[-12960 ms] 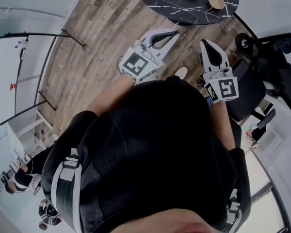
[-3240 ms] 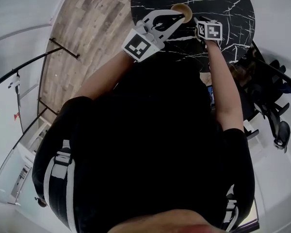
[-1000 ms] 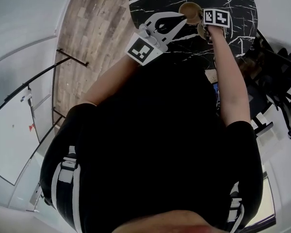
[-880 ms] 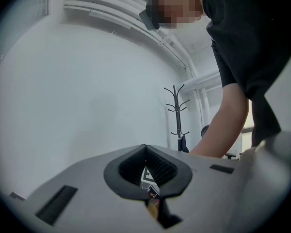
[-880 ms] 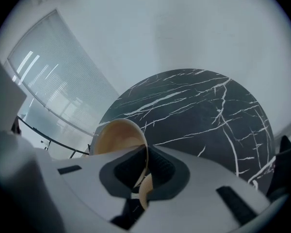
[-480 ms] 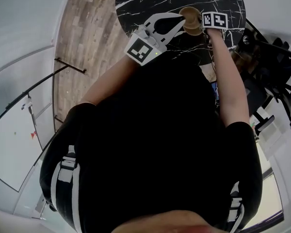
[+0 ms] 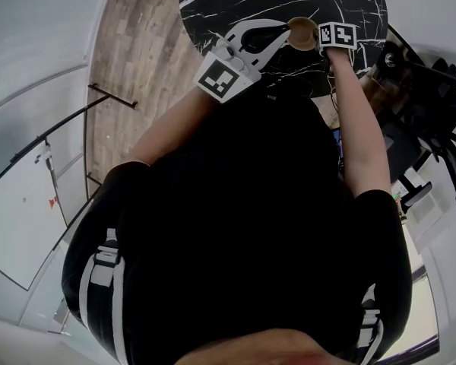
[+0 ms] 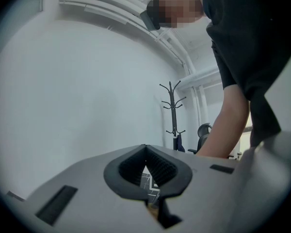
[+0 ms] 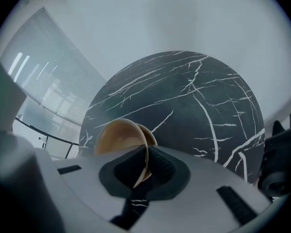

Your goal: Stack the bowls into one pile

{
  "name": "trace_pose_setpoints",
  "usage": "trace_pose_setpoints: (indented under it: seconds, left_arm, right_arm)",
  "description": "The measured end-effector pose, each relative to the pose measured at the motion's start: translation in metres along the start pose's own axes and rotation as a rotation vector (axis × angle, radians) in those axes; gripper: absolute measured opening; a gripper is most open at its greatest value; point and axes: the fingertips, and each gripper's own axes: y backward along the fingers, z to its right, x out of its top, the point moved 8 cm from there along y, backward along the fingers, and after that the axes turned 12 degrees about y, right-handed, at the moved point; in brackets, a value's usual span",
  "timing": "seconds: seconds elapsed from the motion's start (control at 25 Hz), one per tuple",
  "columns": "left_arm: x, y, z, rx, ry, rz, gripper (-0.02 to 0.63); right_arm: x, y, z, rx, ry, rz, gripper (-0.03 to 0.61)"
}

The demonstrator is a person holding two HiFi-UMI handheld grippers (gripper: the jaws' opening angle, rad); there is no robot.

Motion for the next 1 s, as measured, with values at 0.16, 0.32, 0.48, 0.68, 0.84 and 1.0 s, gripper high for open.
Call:
trace_pose_setpoints:
  seconds: [0.16,0.32,0.48,0.68,0.84,1.0]
  left_arm:
    - [-0.003,0.001,0.003,0.010,-0.004,-0.008,0.003]
    - [-0.004,0.000,0.007,0.018,-0.009,-0.008,0.003]
    - [-0.005,-0.001,0.009,0.027,-0.009,-0.007,0.003]
    - [-0.004,-0.003,0.011,0.035,0.001,-0.001,0.003]
    - [-0.005,-0.007,0.013,0.035,0.007,0.005,0.003]
    - [-0.003,-0.014,0.016,0.033,0.005,0.005,0.003]
  right_arm:
    - [-0.003,-0.004,0.002,-0.009,0.003,-0.008,0.021]
    - [-0.004,-0.006,0.003,-0.012,0.016,-0.013,0.034]
    - [-0.004,-0.002,0.003,0.003,0.027,0.000,0.046]
    - [0.002,0.013,0.002,0.008,0.053,0.034,0.053]
    - [0.011,0.033,0.000,0.015,0.077,0.083,0.054]
    - [0.022,0.062,-0.007,0.034,0.128,0.181,0.054]
